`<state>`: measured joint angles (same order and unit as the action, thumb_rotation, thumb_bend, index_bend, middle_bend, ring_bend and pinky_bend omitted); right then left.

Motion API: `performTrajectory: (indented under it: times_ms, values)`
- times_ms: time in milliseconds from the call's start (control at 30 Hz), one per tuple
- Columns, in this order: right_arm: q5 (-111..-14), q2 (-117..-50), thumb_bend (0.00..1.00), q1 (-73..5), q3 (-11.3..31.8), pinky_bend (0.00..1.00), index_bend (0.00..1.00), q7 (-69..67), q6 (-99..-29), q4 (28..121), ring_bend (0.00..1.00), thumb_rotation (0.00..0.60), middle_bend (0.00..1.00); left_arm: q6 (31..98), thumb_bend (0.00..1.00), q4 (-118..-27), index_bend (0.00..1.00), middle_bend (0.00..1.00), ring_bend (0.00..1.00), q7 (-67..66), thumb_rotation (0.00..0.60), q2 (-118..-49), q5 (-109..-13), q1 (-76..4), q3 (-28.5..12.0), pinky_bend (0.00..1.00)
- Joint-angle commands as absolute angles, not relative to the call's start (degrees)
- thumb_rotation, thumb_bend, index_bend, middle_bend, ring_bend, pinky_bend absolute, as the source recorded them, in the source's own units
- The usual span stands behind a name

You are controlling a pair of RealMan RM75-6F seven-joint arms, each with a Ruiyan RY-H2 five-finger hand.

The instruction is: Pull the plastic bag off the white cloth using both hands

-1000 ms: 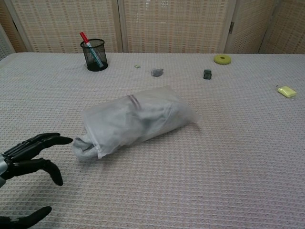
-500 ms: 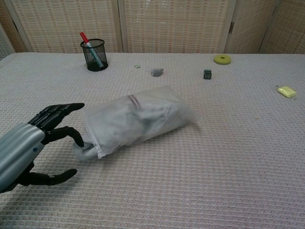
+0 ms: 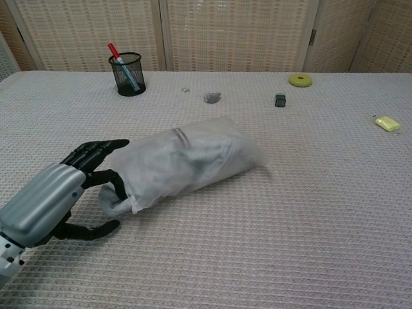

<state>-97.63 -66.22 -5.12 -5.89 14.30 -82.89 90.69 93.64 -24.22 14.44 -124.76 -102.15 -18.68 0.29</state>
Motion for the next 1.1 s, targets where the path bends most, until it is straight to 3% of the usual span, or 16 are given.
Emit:
performTrajectory:
  times_ms: [33, 200, 733, 900, 967, 1100]
  values:
    - [-97.5, -66.3, 0.16, -5.1, -5.8, 0.00, 0.00, 14.5, -82.7, 90.7, 0.00, 0.600, 0.00, 93.8, 0.26, -23.4, 0.55, 0.08, 0.00, 15.2, 0.600, -125.3, -101.6, -19.2, 0.5, 0.09]
    - [-96.8, -66.6, 0.16, -5.0, -5.5, 0.00, 0.00, 15.3, -82.0, 90.8, 0.00, 0.600, 0.00, 93.8, 0.28, -22.4, 0.60, 0.09, 0.00, 16.4, 0.600, -126.0, -100.9, -19.8, 1.0, 0.09]
    - [-96.3, -67.7, 0.16, -5.2, -4.9, 0.00, 0.00, 16.6, -80.8, 90.4, 0.00, 0.600, 0.00, 93.6, 0.59, -22.6, 0.69, 0.10, 0.00, 16.0, 0.600, -126.6, -99.5, -20.7, 2.7, 0.09]
    - [-96.5, -71.1, 0.18, -6.6, -4.0, 0.00, 0.00, 14.8, -79.4, 87.0, 0.00, 0.600, 0.00, 94.7, 0.61, -23.9, 0.72, 0.10, 0.00, 15.6, 0.600, -125.8, -100.1, -20.2, 4.0, 0.09]
    - [-96.4, -73.1, 0.22, -7.3, -3.1, 0.00, 0.03, 12.8, -79.4, 84.8, 0.00, 0.600, 0.00, 95.3, 0.61, -24.3, 0.73, 0.11, 0.00, 15.2, 0.600, -125.5, -100.5, -20.1, 4.5, 0.09]
    - [-95.7, -78.7, 0.30, -9.9, -0.9, 0.00, 0.20, 7.3, -78.0, 78.7, 0.00, 0.600, 0.00, 95.4, 0.62, -25.6, 0.73, 0.11, 0.00, 14.2, 0.600, -125.0, -100.9, -20.4, 5.2, 0.09]
